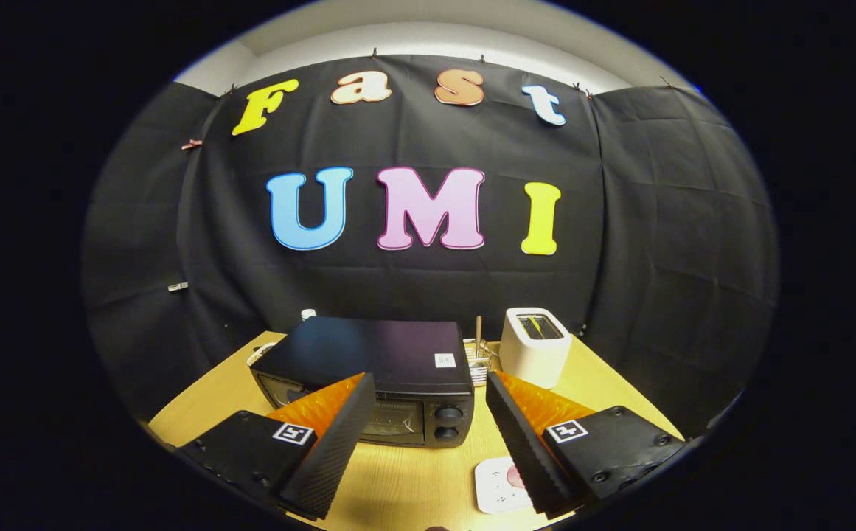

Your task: Open the toaster oven, put the food inside, and close the toaster oven door.

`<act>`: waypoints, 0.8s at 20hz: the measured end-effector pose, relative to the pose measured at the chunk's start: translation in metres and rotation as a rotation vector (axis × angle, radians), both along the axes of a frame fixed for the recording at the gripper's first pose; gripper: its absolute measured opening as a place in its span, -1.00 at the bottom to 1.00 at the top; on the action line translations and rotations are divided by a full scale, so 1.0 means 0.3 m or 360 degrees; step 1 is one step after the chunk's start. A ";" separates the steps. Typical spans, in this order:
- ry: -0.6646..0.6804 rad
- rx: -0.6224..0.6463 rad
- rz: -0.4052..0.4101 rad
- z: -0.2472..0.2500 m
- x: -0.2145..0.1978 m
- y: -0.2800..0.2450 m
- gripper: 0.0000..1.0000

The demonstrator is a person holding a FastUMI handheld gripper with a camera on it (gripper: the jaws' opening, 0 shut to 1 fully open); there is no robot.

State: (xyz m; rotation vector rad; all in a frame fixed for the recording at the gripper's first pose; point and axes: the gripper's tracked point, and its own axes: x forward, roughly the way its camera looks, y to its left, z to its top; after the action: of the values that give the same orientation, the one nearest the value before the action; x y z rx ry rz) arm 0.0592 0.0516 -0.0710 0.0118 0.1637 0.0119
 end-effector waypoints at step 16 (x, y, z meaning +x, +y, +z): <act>0.0255 0.0046 0.0035 -0.228 0.200 0.387 0.97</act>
State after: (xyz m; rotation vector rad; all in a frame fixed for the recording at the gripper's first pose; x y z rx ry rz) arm 0.1190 0.1677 -0.1393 0.0400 0.3238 0.0354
